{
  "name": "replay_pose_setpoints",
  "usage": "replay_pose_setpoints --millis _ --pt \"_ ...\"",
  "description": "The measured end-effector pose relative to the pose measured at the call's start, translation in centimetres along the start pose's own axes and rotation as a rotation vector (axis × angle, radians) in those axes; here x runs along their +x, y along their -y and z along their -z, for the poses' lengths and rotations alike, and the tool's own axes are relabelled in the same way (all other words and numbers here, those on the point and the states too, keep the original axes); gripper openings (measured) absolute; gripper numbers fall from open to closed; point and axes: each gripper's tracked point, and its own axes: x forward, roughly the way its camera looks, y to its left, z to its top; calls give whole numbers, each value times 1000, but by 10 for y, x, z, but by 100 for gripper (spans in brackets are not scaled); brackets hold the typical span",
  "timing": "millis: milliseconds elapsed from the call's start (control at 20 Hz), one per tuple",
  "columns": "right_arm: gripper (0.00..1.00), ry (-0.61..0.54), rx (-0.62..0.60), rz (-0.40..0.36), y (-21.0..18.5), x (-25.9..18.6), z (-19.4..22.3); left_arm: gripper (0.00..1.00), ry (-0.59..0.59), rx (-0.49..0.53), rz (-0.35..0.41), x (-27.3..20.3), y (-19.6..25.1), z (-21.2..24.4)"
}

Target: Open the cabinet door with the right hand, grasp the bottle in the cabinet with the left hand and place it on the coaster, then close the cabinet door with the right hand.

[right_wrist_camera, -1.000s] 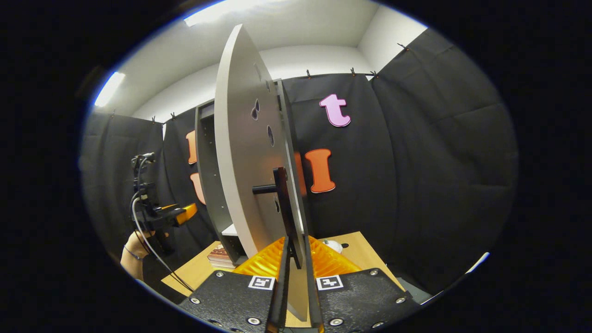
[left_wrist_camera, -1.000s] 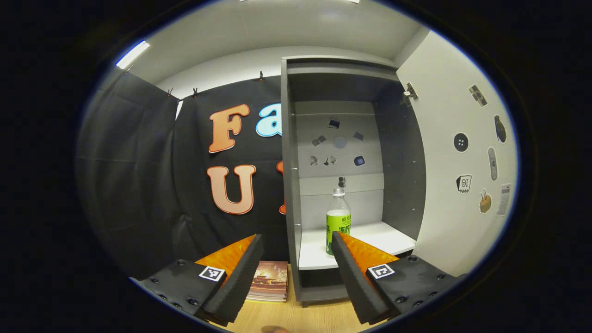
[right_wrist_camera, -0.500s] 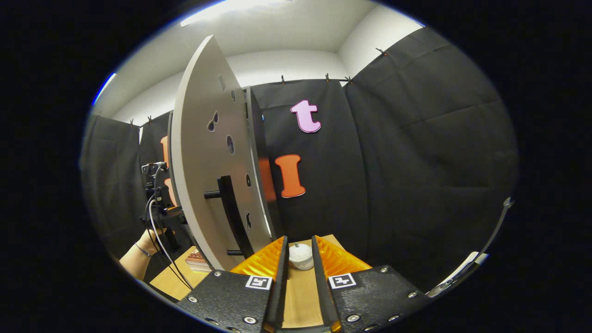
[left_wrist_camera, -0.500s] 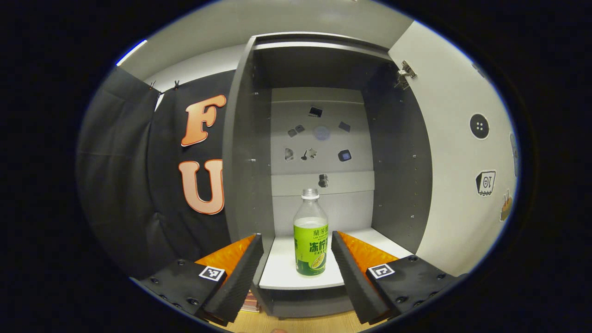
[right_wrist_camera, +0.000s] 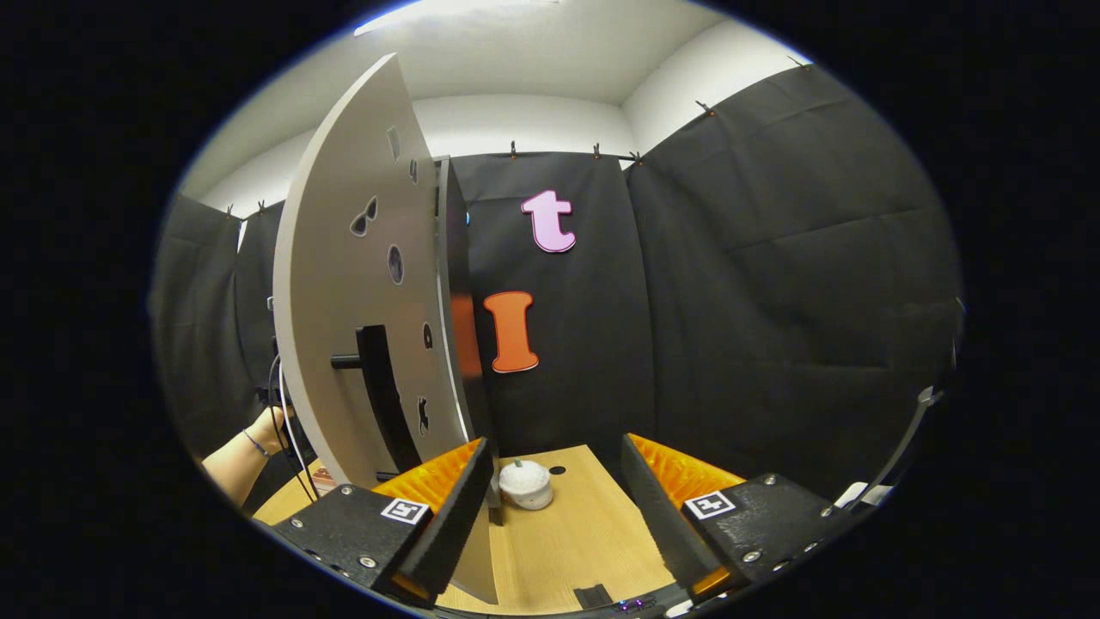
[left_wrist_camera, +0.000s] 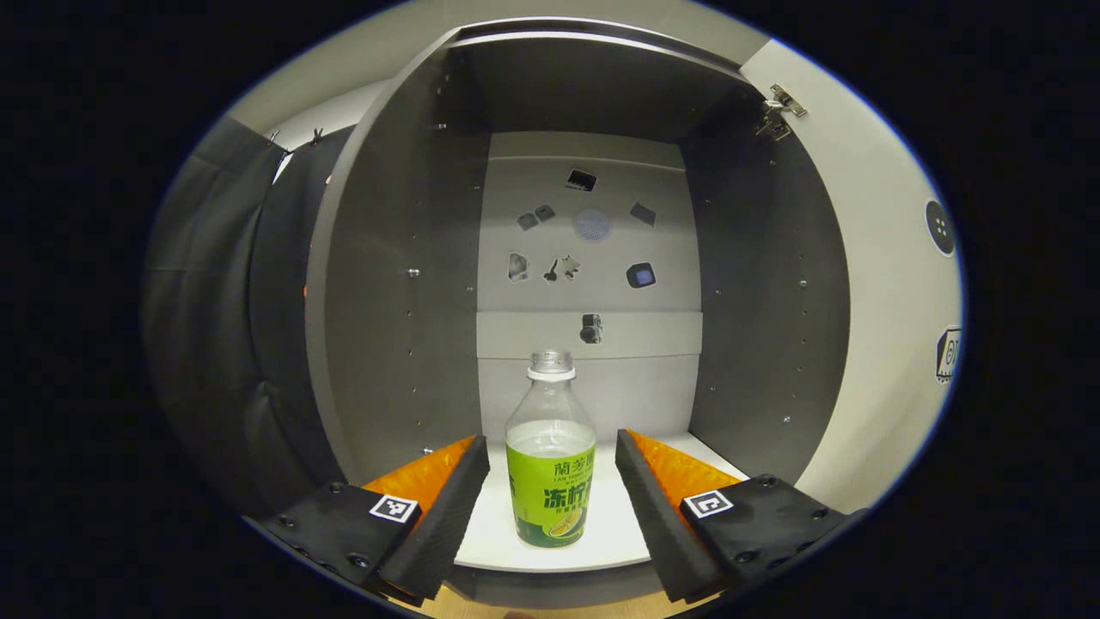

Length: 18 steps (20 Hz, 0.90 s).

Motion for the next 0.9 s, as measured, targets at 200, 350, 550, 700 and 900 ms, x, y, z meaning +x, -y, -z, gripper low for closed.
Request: replay_pose_setpoints --millis 200,350,550,700,900 --pt "93 -1 -10 36 7 7 1 96 -44 -20 16 20 3 13" --pt "93 -8 -7 57 11 9 3 97 -80 -12 13 31 2 24" --pt "93 -22 -4 79 17 8 9 85 -109 -39 14 32 3 34" --pt "93 -18 -10 84 18 11 6 83 -124 -69 46 9 6 32" --pt "93 -3 -21 69 18 11 4 83 -115 -92 63 -29 1 28"
